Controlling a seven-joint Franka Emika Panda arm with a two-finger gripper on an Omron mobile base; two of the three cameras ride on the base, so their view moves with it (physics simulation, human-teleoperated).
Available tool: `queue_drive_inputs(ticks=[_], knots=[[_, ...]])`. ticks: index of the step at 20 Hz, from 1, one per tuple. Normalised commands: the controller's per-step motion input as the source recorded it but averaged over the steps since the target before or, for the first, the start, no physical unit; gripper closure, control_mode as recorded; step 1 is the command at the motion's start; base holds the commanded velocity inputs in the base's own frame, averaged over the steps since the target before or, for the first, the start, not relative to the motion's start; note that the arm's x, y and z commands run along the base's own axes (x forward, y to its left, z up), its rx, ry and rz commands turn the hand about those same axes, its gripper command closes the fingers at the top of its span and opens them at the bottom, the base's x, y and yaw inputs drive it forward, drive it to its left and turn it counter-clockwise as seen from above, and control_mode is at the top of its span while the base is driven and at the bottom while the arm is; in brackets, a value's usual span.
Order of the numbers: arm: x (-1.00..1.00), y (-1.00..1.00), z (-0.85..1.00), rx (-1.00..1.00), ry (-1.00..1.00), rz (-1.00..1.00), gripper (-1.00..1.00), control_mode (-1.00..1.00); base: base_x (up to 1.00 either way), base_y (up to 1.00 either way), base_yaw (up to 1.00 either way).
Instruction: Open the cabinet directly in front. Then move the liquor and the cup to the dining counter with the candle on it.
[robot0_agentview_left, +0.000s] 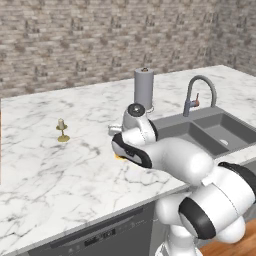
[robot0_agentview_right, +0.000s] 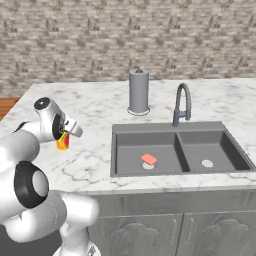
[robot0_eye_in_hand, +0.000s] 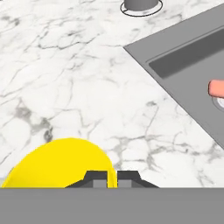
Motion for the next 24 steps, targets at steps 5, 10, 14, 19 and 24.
queue_drive_inputs(ticks=[5,10,14,19,24], knots=[[0.1,0.14,-0.41,0.0,-0.07,-0.01,1.0,-1.0,0.0,0.0,0.0],[0.14,0.05,-0.27,0.0,-0.07,0.0,1.0,-1.0,0.0,0.0,0.0],[0.07,0.03,-0.29,0.0,-0.01,0.0,1.0,-1.0,0.0,0.0,0.0],[0.1,0.07,-0.38,-0.02,0.0,0.0,1.0,-1.0,0.0,0.0,0.0],[0.17,0.17,-0.44,-0.05,0.03,0.0,1.0,-1.0,0.0,0.0,0.0]])
